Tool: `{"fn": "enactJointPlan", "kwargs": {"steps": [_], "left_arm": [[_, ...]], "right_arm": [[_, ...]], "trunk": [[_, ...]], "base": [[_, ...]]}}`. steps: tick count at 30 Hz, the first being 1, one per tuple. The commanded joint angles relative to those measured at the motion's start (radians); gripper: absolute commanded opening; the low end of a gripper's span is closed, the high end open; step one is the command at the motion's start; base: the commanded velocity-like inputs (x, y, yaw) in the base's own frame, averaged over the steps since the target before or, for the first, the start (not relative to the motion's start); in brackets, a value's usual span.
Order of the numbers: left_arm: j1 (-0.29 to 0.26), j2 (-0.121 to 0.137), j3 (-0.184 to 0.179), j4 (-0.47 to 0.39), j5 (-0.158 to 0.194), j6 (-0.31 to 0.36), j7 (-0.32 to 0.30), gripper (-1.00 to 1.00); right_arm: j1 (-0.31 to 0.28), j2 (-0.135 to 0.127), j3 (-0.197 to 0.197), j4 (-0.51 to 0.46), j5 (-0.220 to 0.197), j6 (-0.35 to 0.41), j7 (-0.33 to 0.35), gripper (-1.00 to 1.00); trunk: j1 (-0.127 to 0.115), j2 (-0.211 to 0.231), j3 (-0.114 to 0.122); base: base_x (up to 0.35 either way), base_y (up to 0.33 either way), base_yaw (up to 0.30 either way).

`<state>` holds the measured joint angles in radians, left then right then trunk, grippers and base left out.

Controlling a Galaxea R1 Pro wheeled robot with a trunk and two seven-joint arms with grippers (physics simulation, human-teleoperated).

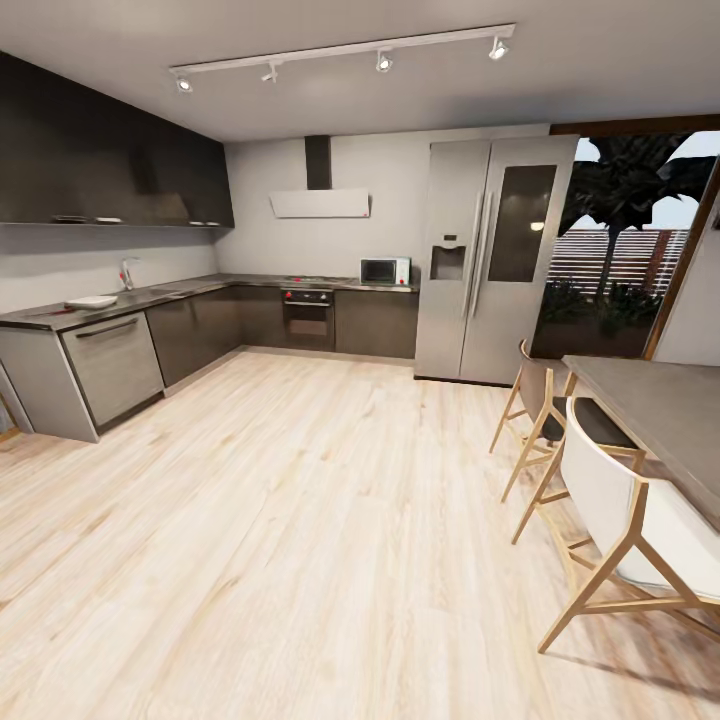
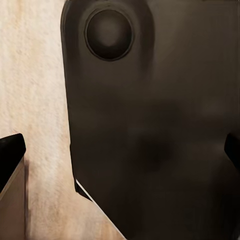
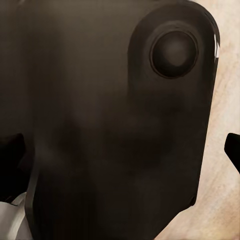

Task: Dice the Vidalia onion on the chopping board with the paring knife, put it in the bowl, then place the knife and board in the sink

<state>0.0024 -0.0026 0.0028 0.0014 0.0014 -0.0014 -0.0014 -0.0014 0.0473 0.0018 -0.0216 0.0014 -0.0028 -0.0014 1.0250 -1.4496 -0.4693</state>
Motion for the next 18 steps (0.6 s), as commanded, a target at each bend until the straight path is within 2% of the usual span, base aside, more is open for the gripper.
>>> {"fn": "enactJointPlan", "kwargs": {"steps": [1, 14, 18], "left_arm": [[0.000, 0.000, 0.000, 0.000, 0.000, 0.000, 0.000, 1.00], [0.000, 0.001, 0.002, -0.003, -0.002, 0.000, 0.000, 1.00], [0.001, 0.003, 0.002, -0.024, -0.003, -0.031, 0.000, 1.00]], "right_arm": [[0.000, 0.000, 0.000, 0.000, 0.000, 0.000, 0.000, 1.00], [0.000, 0.001, -0.002, -0.002, -0.002, -0.003, -0.001, 1.00], [0.000, 0.000, -0.002, -0.017, -0.001, -0.005, 0.000, 1.00]], "trunk": [[0.000, 0.000, -0.001], [0.000, 0.000, -0.001], [0.000, 0.000, -0.001]], "base": [[0.000, 0.000, 0.000], [0.000, 0.000, 0.000], [0.000, 0.000, 0.000]]}}
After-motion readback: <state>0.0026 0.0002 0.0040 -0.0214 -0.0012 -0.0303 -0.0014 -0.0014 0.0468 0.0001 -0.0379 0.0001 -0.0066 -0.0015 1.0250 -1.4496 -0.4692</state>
